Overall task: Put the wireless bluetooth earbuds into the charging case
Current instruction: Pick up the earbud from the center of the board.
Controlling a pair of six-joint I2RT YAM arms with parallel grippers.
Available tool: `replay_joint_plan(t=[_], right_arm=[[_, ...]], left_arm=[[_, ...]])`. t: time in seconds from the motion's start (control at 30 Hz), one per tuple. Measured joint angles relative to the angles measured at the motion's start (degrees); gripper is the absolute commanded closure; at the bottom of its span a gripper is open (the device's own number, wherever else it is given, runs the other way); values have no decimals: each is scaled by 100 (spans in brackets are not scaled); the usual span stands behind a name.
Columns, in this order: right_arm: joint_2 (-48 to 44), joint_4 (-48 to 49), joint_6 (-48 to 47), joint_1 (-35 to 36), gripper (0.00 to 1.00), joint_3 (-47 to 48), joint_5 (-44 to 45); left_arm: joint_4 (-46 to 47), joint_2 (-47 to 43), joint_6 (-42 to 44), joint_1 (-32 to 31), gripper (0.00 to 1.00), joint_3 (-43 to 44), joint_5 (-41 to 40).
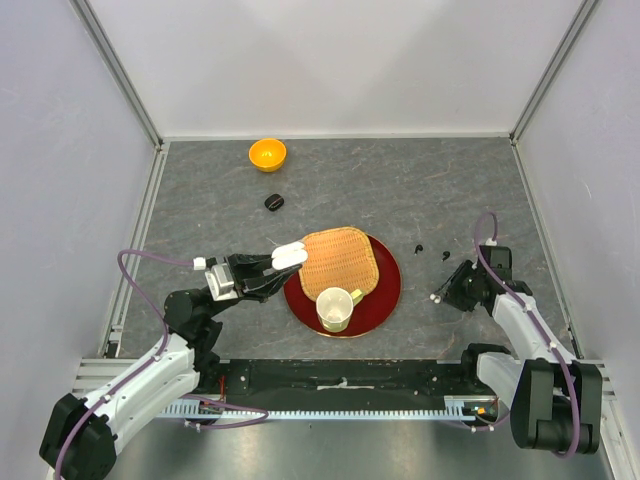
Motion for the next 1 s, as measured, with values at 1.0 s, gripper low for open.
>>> replay_joint_plan(t=[1.0], right_arm=[[81, 240, 39, 149, 87, 0, -175]], left_arm=[[0, 55, 2, 0, 98, 0, 0]])
